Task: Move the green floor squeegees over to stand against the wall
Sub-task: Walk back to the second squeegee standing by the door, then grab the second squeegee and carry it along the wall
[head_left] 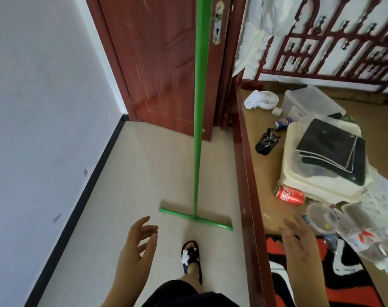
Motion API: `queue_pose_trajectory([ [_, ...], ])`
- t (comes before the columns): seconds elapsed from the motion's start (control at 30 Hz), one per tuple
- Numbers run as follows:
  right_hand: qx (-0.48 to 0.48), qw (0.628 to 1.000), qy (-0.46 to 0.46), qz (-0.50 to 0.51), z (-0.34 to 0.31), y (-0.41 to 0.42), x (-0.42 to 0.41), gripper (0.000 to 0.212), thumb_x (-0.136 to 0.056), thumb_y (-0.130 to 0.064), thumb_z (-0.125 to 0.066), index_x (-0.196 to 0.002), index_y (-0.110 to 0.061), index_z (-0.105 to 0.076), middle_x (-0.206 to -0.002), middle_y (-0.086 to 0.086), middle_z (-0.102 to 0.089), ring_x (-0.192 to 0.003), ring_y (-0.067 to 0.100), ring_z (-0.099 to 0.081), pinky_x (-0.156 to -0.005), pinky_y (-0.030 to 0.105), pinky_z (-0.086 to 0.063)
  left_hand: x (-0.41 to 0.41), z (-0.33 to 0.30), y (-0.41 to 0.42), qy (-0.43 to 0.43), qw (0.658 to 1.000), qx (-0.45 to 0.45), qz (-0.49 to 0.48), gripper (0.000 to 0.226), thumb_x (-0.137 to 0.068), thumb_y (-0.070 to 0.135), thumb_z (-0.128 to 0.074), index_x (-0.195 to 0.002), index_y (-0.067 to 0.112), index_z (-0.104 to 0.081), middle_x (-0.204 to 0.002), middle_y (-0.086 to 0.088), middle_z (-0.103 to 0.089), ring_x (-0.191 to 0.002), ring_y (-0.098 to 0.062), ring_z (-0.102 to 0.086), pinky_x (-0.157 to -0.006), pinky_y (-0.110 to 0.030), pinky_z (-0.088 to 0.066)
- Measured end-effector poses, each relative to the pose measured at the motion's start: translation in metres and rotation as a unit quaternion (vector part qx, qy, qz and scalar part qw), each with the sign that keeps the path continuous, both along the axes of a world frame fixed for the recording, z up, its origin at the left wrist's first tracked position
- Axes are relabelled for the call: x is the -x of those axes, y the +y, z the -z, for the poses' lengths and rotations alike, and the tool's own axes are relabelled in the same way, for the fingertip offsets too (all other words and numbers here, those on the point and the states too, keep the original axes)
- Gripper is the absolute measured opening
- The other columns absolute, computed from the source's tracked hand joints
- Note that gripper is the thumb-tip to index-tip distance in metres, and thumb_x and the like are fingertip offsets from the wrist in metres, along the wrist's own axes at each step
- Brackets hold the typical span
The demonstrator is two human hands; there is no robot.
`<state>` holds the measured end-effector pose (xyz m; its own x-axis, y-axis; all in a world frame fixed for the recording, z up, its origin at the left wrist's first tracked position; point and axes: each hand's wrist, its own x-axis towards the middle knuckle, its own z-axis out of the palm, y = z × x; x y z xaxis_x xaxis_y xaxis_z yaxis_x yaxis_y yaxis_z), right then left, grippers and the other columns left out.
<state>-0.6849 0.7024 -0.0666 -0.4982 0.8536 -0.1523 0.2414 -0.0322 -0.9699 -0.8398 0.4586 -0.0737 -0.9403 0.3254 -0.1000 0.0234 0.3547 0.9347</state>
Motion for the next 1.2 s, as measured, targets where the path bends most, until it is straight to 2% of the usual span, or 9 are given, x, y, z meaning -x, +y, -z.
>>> queue_pose_trajectory([
  [0.1,-0.007,1.0,0.014,0.001,-0.003,0.038,0.051,0.037,-0.085,-0.019,-0.056,-0.12,-0.025,-0.046,-0.128,0.01,-0.053,-0.112,0.027,-0.055,-0.095,0.051,-0.046,0.046,-0.003,0.033,0.008,1.0,0.003,0.004,0.04,-0.087,0.008,-0.05,-0.104,0.044,-0.044,-0.095,0.005,-0.067,-0.094,0.004,-0.059,-0.074,-0.016,-0.048],
  [0.17,-0.005,0.999,0.031,-0.007,-0.01,0.059,0.088,0.033,-0.086,-0.016,-0.052,-0.115,-0.03,-0.046,-0.126,0.009,-0.053,-0.112,0.027,-0.054,-0.095,0.051,-0.044,0.077,-0.011,0.055,0.023,1.0,0.007,0.016,0.038,-0.087,0.008,-0.051,-0.105,0.041,-0.045,-0.1,0.004,-0.065,-0.093,0.006,-0.058,-0.072,-0.009,-0.048],
  [0.27,-0.046,0.993,0.038,-0.099,-0.026,0.078,0.138,0.029,-0.089,-0.032,-0.047,-0.117,-0.039,-0.046,-0.117,-0.008,-0.056,-0.107,0.011,-0.056,-0.09,0.035,-0.047,0.12,-0.025,0.091,0.041,0.996,0.032,0.074,0.036,-0.088,0.012,-0.051,-0.107,0.042,-0.043,-0.105,0.007,-0.063,-0.096,0.01,-0.055,-0.073,0.0,-0.044],
  [0.37,-0.066,0.977,0.07,-0.188,-0.054,0.092,0.187,0.041,-0.087,-0.031,-0.049,-0.128,-0.029,-0.042,-0.117,-0.016,-0.054,-0.103,-0.005,-0.054,-0.08,0.012,-0.045,0.151,-0.04,0.129,0.051,0.991,0.051,0.112,0.036,-0.088,0.021,-0.052,-0.109,0.047,-0.04,-0.111,0.008,-0.061,-0.103,0.004,-0.056,-0.08,-0.007,-0.045],
  [0.43,-0.086,0.96,0.078,-0.257,-0.077,0.099,0.22,0.04,-0.086,-0.029,-0.052,-0.125,-0.031,-0.043,-0.119,-0.015,-0.052,-0.106,-0.005,-0.052,-0.078,0.003,-0.041,0.164,-0.048,0.155,0.066,0.987,0.07,0.128,0.037,-0.087,0.026,-0.052,-0.12,0.039,-0.04,-0.118,0.007,-0.058,-0.109,-0.001,-0.054,-0.09,-0.015,-0.044],
  [0.6,-0.116,0.889,0.084,-0.435,-0.106,0.108,0.281,0.043,-0.084,-0.027,-0.057,-0.122,-0.039,-0.042,-0.127,-0.011,-0.053,-0.118,0.003,-0.049,-0.093,0.019,-0.043,0.174,-0.055,0.211,0.028,0.988,0.106,0.107,0.051,-0.086,0.033,-0.053,-0.133,0.02,-0.036,-0.132,0.003,-0.051,-0.122,-0.013,-0.049,-0.104,-0.036,-0.043],
  [0.7,-0.145,0.86,0.1,-0.479,-0.118,0.111,0.304,0.039,-0.085,-0.016,-0.058,-0.108,-0.046,-0.048,-0.108,-0.019,-0.061,-0.103,-0.004,-0.057,-0.082,0.008,-0.045,0.178,-0.055,0.227,0.028,0.99,0.126,0.051,0.037,-0.089,0.033,-0.049,-0.123,0.02,-0.044,-0.123,-0.003,-0.06,-0.111,-0.018,-0.057,-0.096,-0.034,-0.048],
  [0.8,-0.164,0.849,0.104,-0.492,-0.121,0.117,0.317,0.042,-0.084,-0.014,-0.059,-0.094,-0.053,-0.049,-0.097,-0.019,-0.064,-0.094,-0.001,-0.061,-0.08,0.012,-0.049,0.18,-0.054,0.231,0.023,0.989,0.147,0.025,0.027,-0.09,0.034,-0.045,-0.113,0.02,-0.048,-0.112,-0.004,-0.065,-0.1,-0.019,-0.061,-0.091,-0.035,-0.05],
  [1.2,-0.146,0.793,0.132,-0.576,-0.122,0.064,0.415,0.027,-0.081,-0.014,-0.062,-0.1,-0.033,-0.059,-0.091,-0.016,-0.065,-0.087,0.006,-0.062,-0.083,0.032,-0.054,0.245,-0.055,0.175,0.028,0.988,0.14,-0.065,0.023,-0.091,0.03,-0.044,-0.106,0.014,-0.049,-0.104,-0.009,-0.065,-0.095,-0.023,-0.06,-0.089,-0.044,-0.049],
])
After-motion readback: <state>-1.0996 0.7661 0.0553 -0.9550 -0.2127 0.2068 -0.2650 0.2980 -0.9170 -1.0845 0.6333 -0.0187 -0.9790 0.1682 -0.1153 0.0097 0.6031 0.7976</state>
